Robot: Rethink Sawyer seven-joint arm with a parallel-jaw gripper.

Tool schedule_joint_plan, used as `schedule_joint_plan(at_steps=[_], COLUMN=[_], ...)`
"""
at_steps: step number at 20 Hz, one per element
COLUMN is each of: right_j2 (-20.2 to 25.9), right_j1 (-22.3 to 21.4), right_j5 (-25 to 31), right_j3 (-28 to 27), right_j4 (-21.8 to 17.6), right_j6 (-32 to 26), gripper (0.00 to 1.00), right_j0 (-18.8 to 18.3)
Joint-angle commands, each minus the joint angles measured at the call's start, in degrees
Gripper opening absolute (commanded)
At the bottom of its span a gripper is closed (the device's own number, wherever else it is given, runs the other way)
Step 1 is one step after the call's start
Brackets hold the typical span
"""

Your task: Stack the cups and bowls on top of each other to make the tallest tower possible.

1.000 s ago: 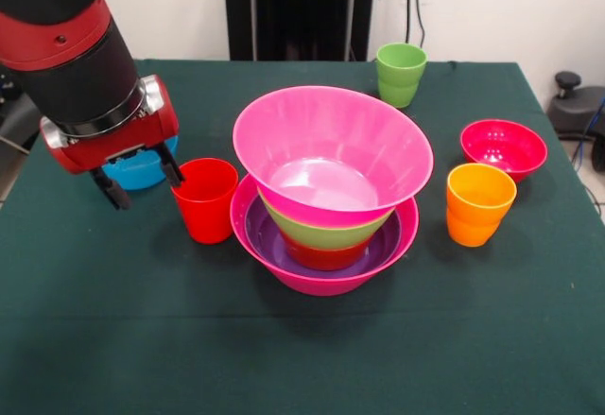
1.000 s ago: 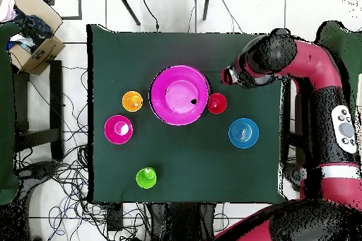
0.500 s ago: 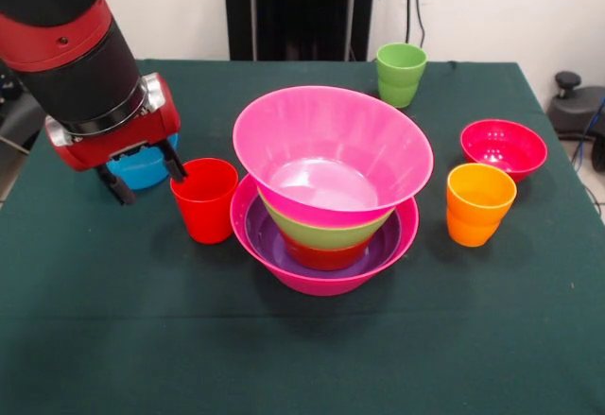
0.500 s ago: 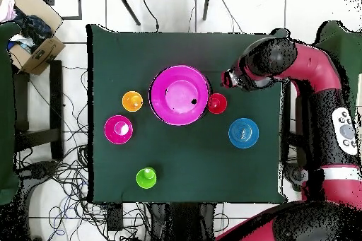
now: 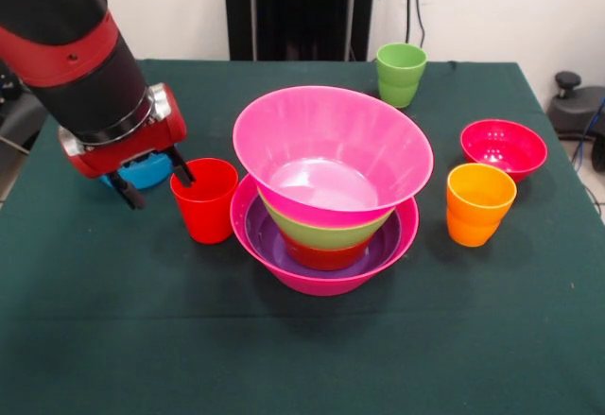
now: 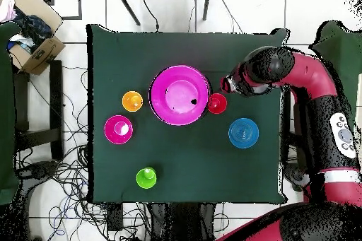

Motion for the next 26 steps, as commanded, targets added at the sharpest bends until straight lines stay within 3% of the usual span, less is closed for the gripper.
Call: schedule_joint_plan(at_steps=[1, 14, 26], right_j2=[-1.3, -2.2, -3.9], right_j1=[2.9, 3.4, 2.9], right_j5=[-6.2, -8.4, -12.0], right_j3=[4.1, 4.5, 2.6], right_j4=[-2.2, -3.1, -7.2], right_j6=[-9.4, -8.6, -10.2], gripper=[1.0, 1.0, 1.0], right_j0=[0.4, 0.9, 2.2])
